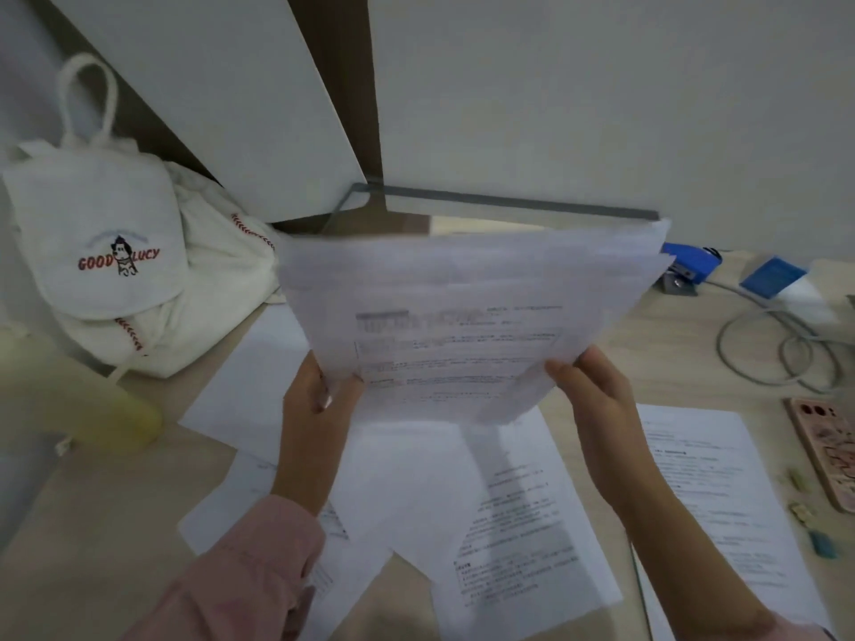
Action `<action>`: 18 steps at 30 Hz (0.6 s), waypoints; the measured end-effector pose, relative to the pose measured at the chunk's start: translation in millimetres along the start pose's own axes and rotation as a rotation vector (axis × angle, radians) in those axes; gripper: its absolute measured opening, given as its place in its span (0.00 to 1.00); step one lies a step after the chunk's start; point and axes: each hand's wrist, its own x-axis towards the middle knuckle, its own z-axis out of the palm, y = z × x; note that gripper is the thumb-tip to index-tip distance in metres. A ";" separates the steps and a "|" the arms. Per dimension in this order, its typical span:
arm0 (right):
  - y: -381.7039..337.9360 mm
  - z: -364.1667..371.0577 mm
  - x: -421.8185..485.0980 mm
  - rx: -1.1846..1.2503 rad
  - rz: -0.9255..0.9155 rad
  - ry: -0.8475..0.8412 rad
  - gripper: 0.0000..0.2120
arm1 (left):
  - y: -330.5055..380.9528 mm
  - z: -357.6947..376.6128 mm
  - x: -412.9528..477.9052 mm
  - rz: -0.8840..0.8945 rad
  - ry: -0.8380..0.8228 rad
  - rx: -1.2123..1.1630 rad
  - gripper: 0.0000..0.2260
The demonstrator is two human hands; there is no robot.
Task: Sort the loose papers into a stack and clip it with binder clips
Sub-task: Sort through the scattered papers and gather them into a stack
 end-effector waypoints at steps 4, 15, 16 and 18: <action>21.0 3.4 -4.3 -0.067 0.126 0.007 0.15 | -13.6 7.4 -2.5 -0.090 0.000 0.055 0.07; 38.3 1.2 -11.1 -0.050 0.198 0.065 0.15 | -29.3 20.4 -10.3 -0.145 -0.019 0.096 0.05; 42.1 1.2 -13.2 -0.065 0.230 0.041 0.14 | -33.2 22.4 -11.2 -0.173 -0.034 0.101 0.07; 44.2 -2.4 -14.3 -0.085 0.259 0.026 0.12 | -36.2 27.5 -10.9 -0.176 -0.057 0.111 0.11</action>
